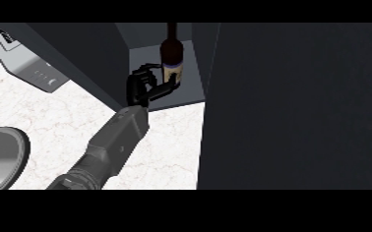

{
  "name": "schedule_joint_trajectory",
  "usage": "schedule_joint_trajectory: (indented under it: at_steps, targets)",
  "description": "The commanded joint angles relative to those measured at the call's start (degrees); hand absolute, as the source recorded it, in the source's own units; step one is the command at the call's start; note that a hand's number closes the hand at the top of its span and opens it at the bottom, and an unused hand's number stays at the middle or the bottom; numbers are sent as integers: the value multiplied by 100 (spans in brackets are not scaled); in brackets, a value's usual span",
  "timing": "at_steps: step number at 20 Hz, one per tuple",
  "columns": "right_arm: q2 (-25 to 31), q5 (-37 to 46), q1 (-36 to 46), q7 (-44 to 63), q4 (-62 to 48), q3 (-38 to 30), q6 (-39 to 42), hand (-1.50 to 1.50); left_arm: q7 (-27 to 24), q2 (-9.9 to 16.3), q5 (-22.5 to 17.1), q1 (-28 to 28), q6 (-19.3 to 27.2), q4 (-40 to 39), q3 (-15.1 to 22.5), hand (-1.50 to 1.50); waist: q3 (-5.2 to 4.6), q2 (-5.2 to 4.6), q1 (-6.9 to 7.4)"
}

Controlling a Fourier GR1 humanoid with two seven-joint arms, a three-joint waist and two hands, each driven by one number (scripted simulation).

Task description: Pick up the wine, place it into the cabinet and close the cabinet

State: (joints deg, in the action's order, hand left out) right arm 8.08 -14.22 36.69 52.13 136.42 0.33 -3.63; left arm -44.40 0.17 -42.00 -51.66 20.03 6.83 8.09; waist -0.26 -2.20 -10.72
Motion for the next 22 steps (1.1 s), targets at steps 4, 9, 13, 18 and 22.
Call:
schedule_joint_trajectory:
  at_steps: [4,9,13,18,22]
  targets:
    - [3,-78,-9,-7,19,-49,10,-150,257,-17,-149,-322,320,89,158,150,-2,-8,-42]
    - [9,-119,-208,-122,132,-143,78,-150,472,-17,-269,-730,560,107,153,150,8,-17,-9]
    - [77,-247,-347,-194,56,-219,246,-150,628,-17,-313,-988,839,83,215,150,17,-20,0]
    - [78,-202,-475,-306,55,-360,251,-150,580,-17,-287,-1104,774,-35,216,150,19,-51,131]
    - [4,-125,-584,-368,105,-238,258,-150,911,-17,-375,-1274,748,-134,148,150,17,-60,147]
